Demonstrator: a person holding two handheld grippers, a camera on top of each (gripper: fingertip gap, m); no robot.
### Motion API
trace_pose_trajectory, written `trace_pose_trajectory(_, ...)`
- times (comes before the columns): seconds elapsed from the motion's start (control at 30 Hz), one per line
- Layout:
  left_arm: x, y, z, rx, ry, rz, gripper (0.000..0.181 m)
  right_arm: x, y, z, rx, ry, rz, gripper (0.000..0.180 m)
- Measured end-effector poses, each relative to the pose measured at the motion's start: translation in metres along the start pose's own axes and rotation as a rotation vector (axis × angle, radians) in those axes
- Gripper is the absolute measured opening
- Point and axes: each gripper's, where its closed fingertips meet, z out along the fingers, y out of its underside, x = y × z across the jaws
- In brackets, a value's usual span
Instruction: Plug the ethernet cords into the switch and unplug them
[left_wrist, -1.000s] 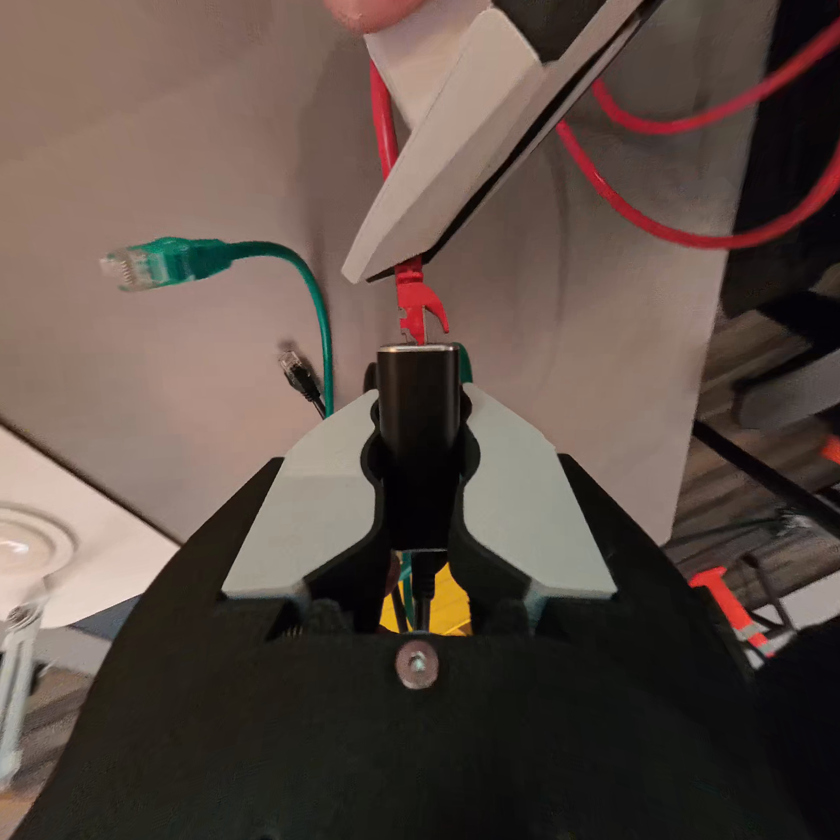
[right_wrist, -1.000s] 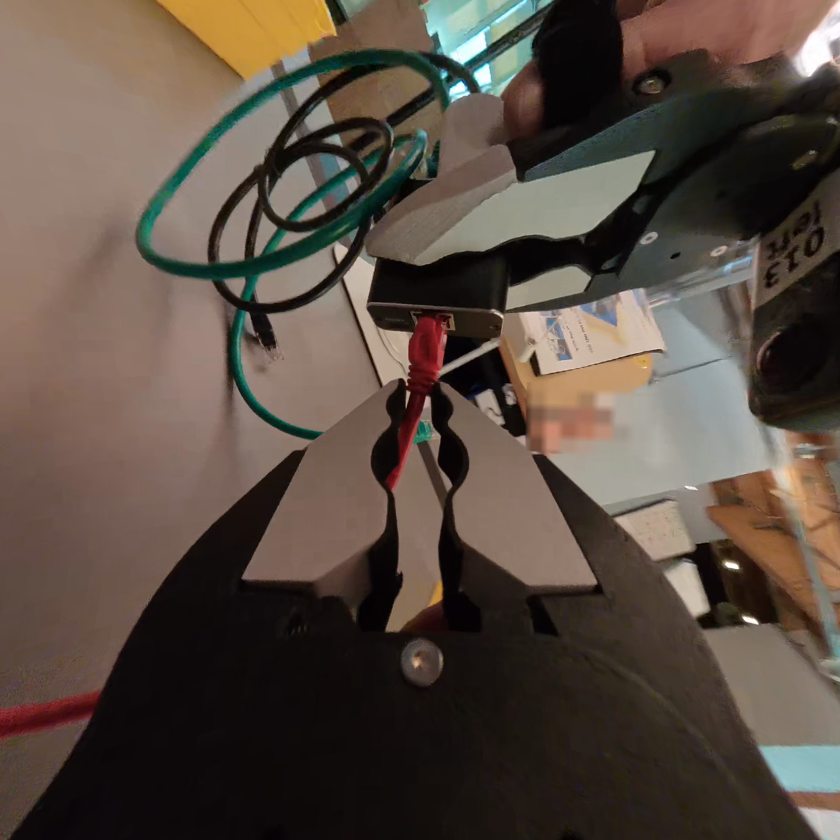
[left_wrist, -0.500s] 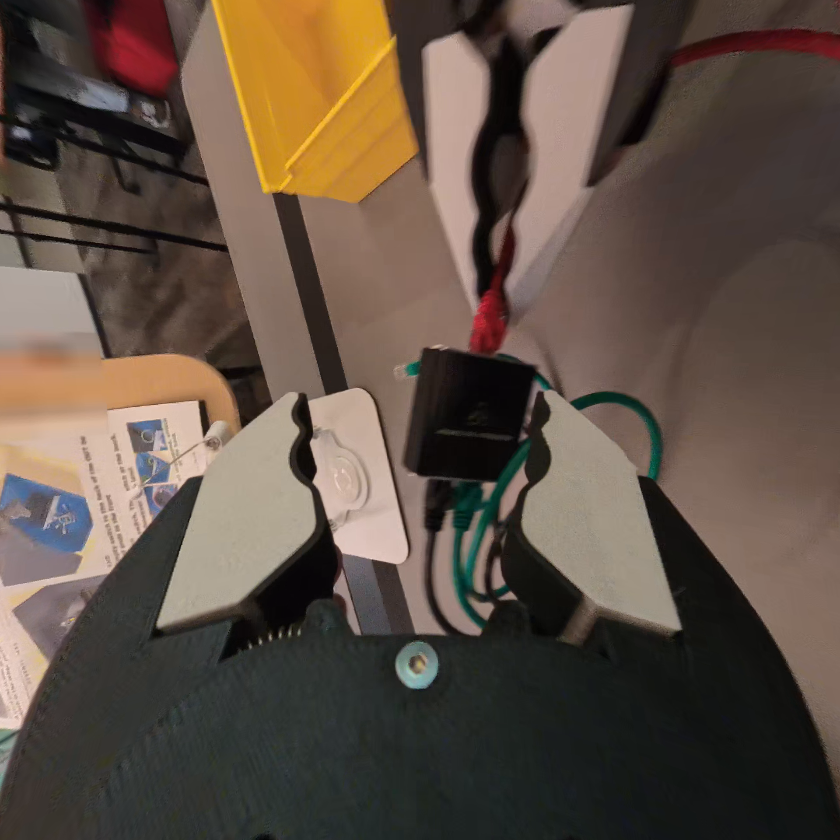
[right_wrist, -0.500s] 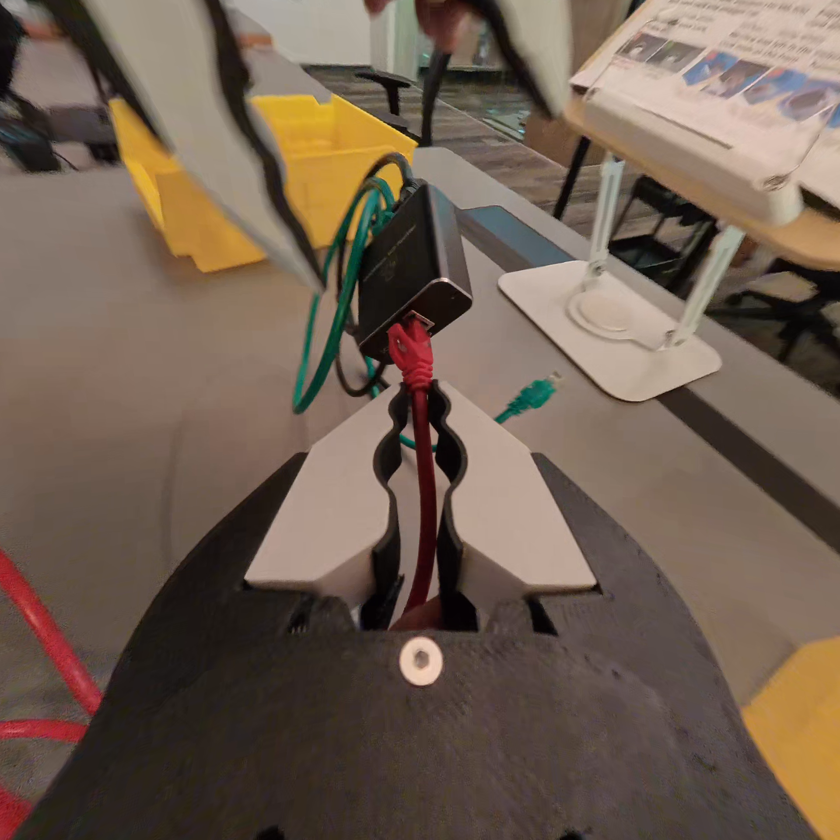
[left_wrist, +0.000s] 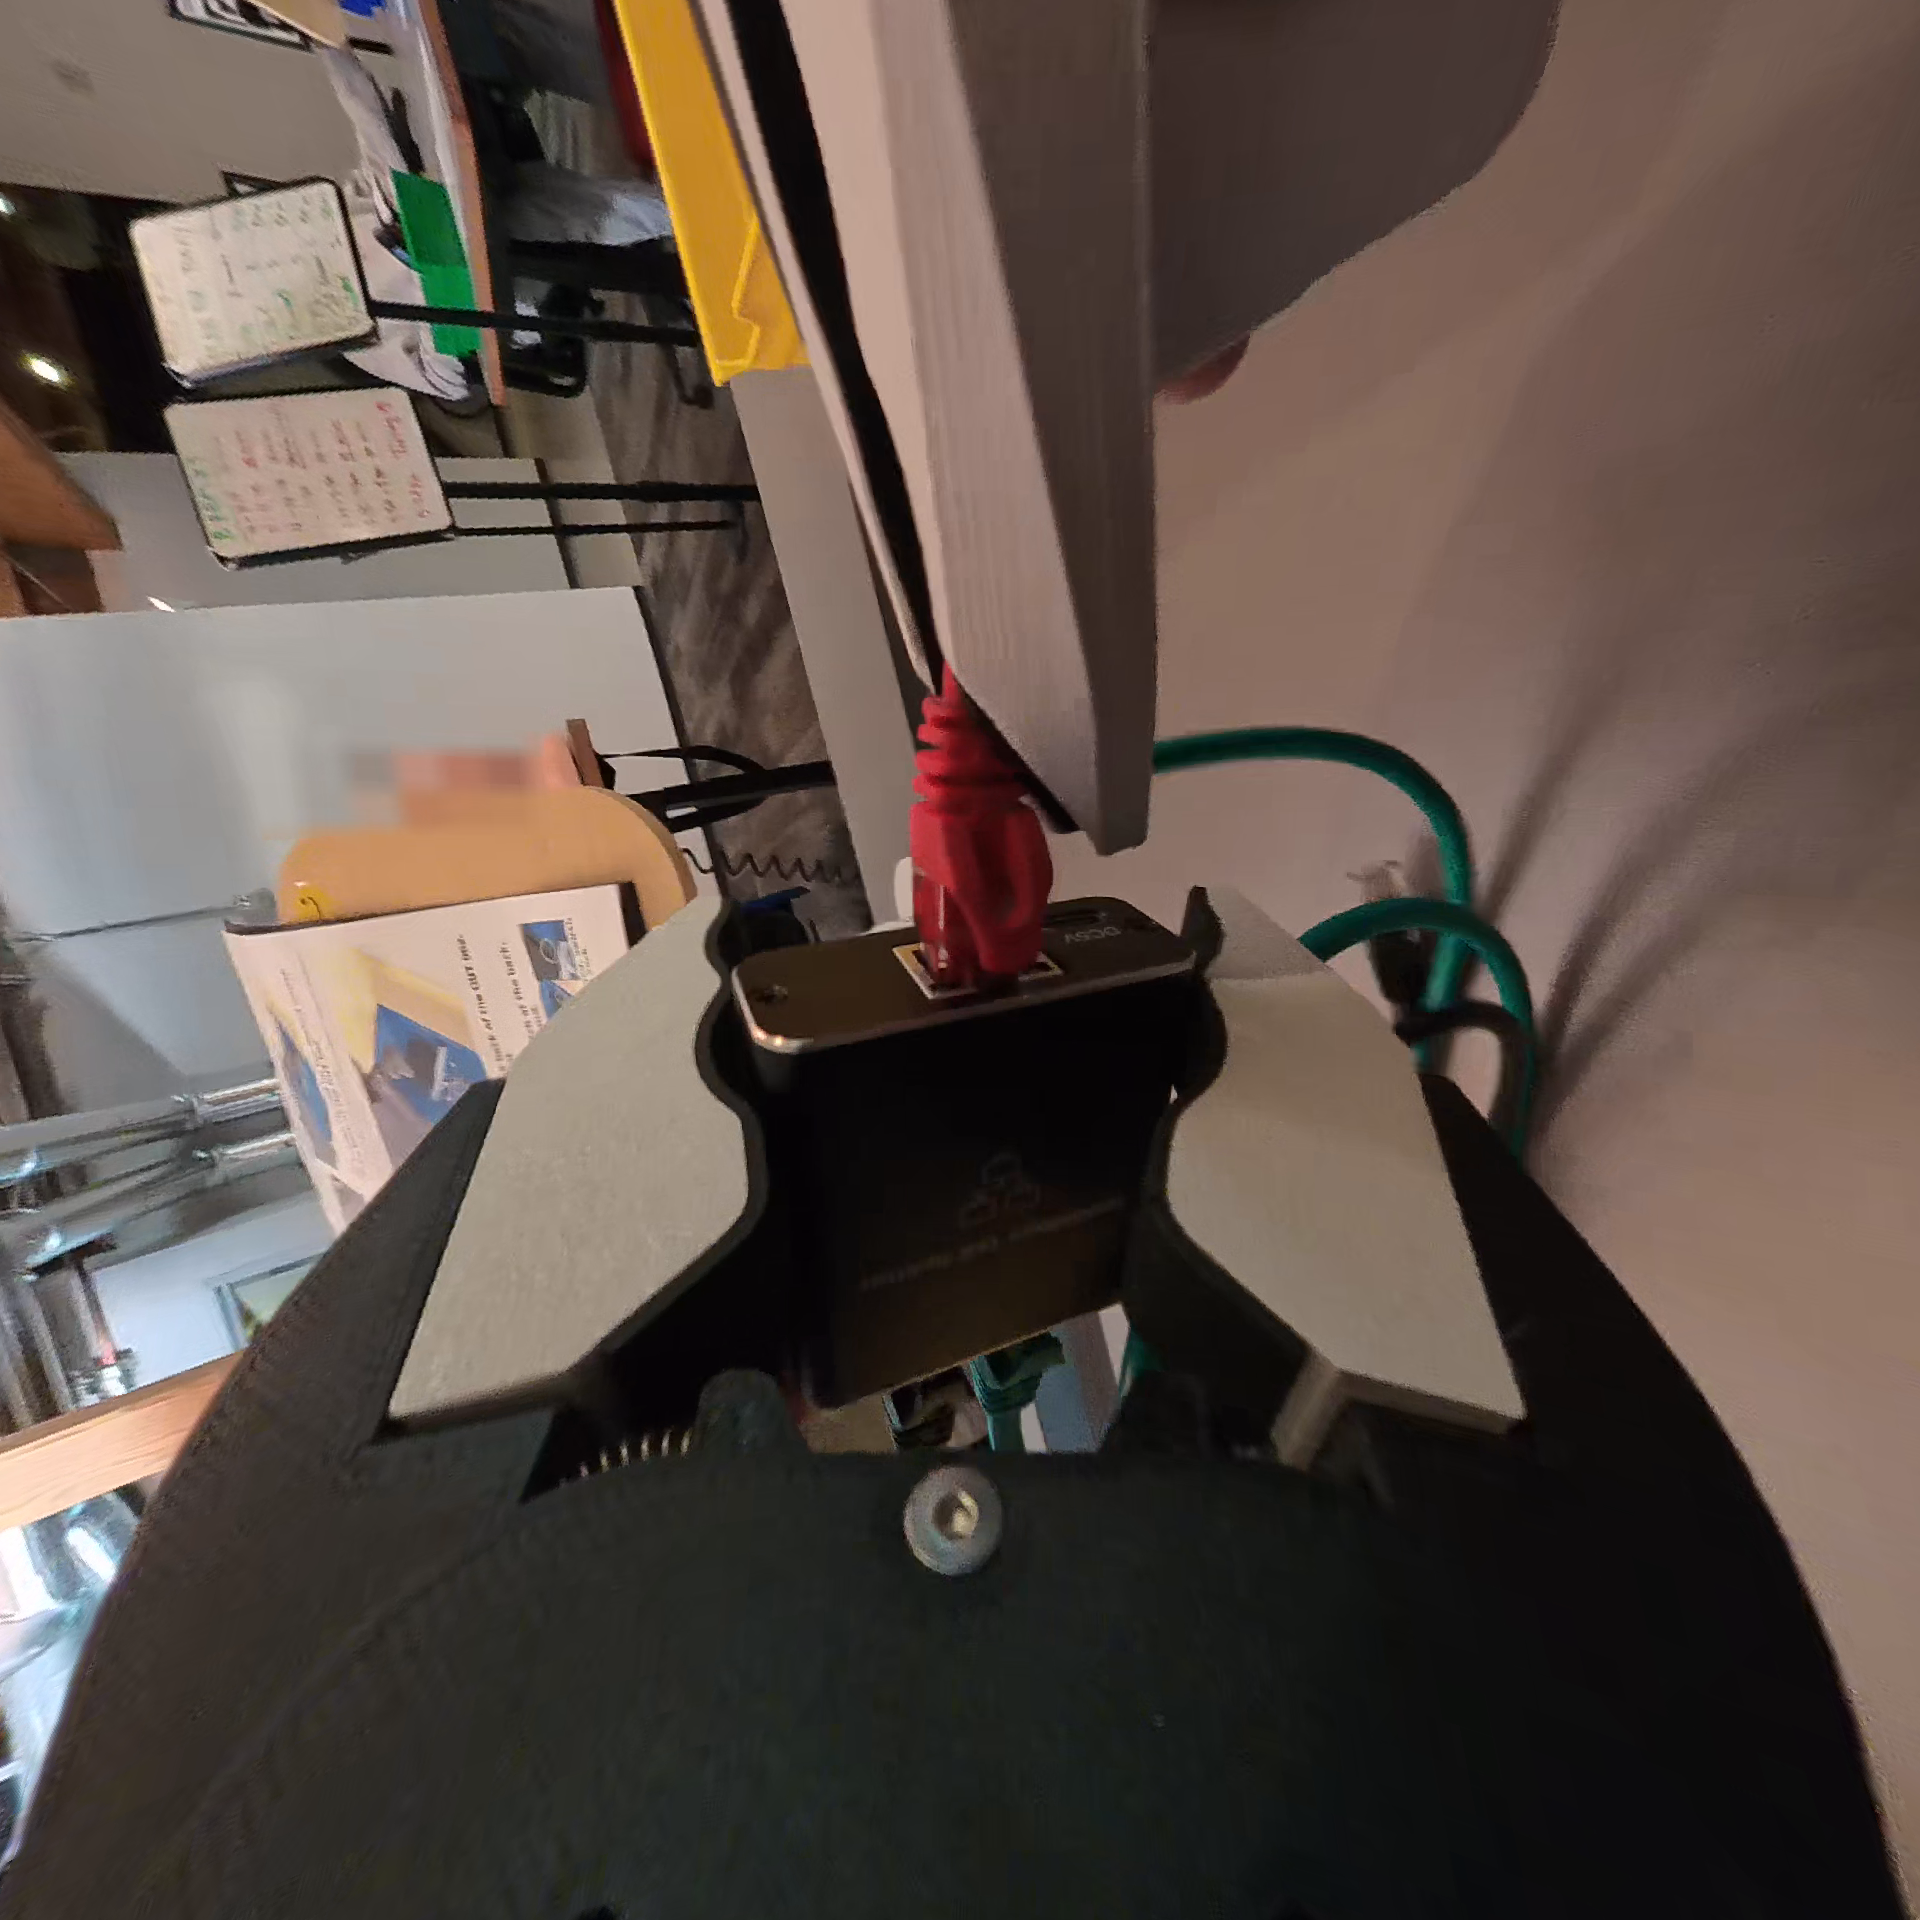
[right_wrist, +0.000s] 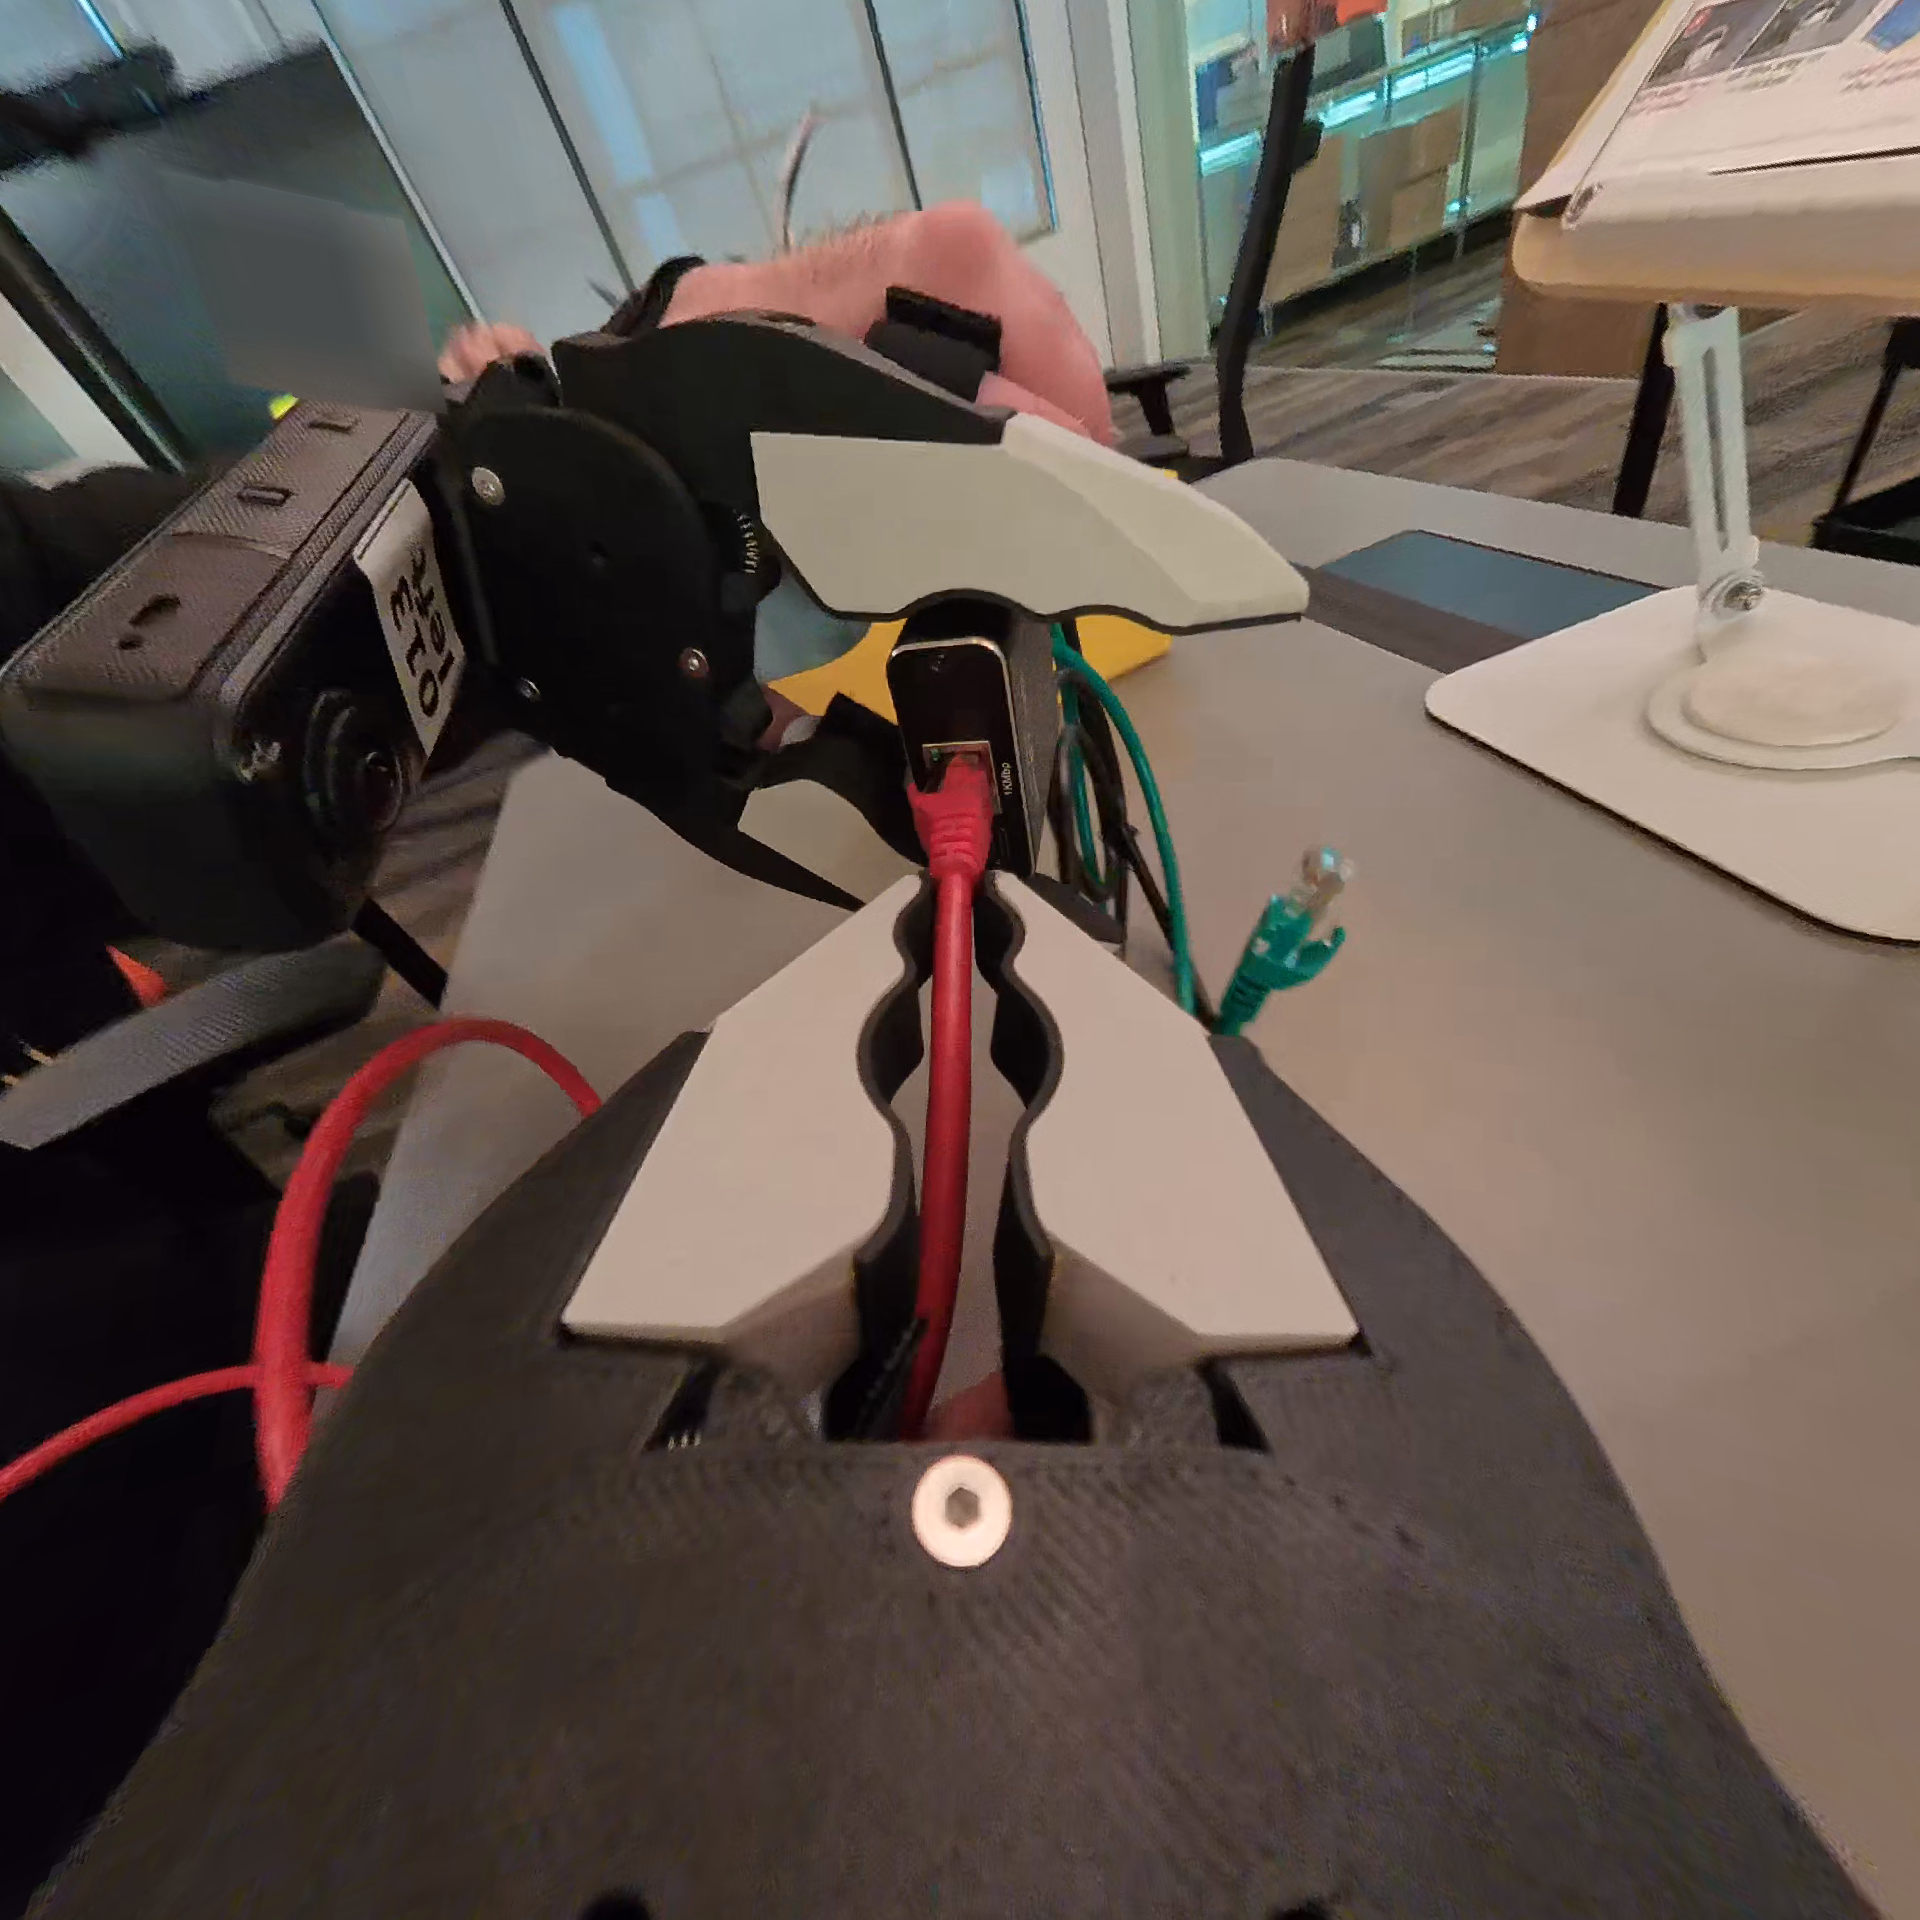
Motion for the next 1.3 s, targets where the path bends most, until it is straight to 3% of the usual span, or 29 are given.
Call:
trace_pose_trajectory(0.07, 0.004, 0.001, 0.001, -0.024, 0.085, -0.017, 0.077, 0.003, -0.002, -0.001, 0.023, 0.003, -0.001, 0.004)
trace_pose_trajectory(0.17, 0.016, 0.016, 0.002, -0.100, 0.261, 0.014, 0.077, 0.024, -0.010, -0.012, 0.000, 0.174, -0.107, 0.033)
trace_pose_trajectory(0.23, 0.022, 0.022, 0.001, -0.117, 0.388, -0.028, 0.077, 0.035, -0.018, -0.026, -0.056, 0.294, -0.265, 0.022)
trace_pose_trajectory(0.27, 0.030, 0.027, -0.003, -0.150, 0.513, -0.073, 0.077, 0.035, -0.025, -0.033, -0.070, 0.340, -0.352, 0.022)
trace_pose_trajectory(0.37, 0.025, 0.031, -0.004, -0.149, 0.649, -0.132, 0.077, 0.018, -0.051, -0.044, -0.044, 0.409, -0.564, 0.020)
trace_pose_trajectory(0.6, 0.028, 0.034, -0.028, -0.146, 1.025, -0.222, 0.077, -0.003, -0.041, -0.013, -0.122, 0.472, -0.858, 0.025)
trace_pose_trajectory(0.8, 0.052, 0.040, -0.054, -0.220, 1.320, -0.316, 0.077, -0.001, -0.016, 0.016, -0.364, 0.558, -1.285, 0.034)
trace_pose_trajectory(0.9, 0.064, 0.041, -0.059, -0.244, 1.395, -0.326, 0.076, -0.002, -0.010, 0.028, -0.415, 0.549, -1.359, 0.036)
trace_pose_trajectory(1.0, 0.070, 0.038, -0.058, -0.218, 1.435, -0.377, 0.077, 0.001, -0.003, 0.033, -0.503, 0.510, -1.349, 0.049)
trace_pose_trajectory(1.13, 0.053, 0.032, -0.043, -0.060, 1.393, -0.597, 0.076, -0.005, 0.008, 0.015, -0.743, 0.368, -1.253, 0.044)
trace_pose_trajectory(1.2, 0.053, 0.034, -0.036, -0.054, 1.369, -0.644, 0.076, -0.007, -0.004, 0.001, -0.836, 0.386, -1.246, 0.044)
trace_pose_trajectory(1.3, 0.065, 0.033, -0.033, -0.075, 1.386, -0.657, 0.076, -0.036, -0.037, 0.016, -0.665, 0.348, -1.206, 0.040)
